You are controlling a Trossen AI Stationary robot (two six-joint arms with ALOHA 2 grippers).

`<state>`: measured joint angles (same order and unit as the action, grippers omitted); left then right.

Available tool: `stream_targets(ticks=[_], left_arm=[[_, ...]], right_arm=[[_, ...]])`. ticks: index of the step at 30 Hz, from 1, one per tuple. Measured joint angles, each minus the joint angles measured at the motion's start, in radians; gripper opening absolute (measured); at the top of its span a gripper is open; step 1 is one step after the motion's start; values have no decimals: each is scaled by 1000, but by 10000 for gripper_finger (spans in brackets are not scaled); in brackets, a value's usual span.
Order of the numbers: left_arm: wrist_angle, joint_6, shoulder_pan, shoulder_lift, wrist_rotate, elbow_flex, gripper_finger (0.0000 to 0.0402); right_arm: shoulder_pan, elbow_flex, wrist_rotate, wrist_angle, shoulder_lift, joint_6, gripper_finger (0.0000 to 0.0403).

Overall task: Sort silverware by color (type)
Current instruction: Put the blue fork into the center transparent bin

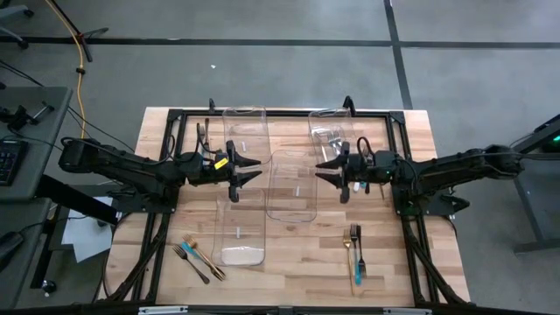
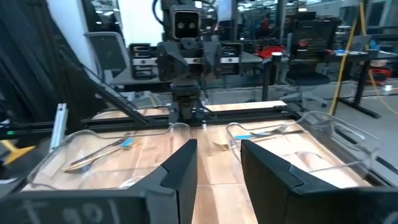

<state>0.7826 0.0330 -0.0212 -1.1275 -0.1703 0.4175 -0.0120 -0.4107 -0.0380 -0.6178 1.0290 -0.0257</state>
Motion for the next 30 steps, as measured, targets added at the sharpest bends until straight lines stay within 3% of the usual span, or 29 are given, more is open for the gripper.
stream_targets(ticks=[30], left_arm=[[1, -3, 0, 0, 0, 0, 135]], right_arm=[[0, 0, 9, 0, 0, 8, 119]])
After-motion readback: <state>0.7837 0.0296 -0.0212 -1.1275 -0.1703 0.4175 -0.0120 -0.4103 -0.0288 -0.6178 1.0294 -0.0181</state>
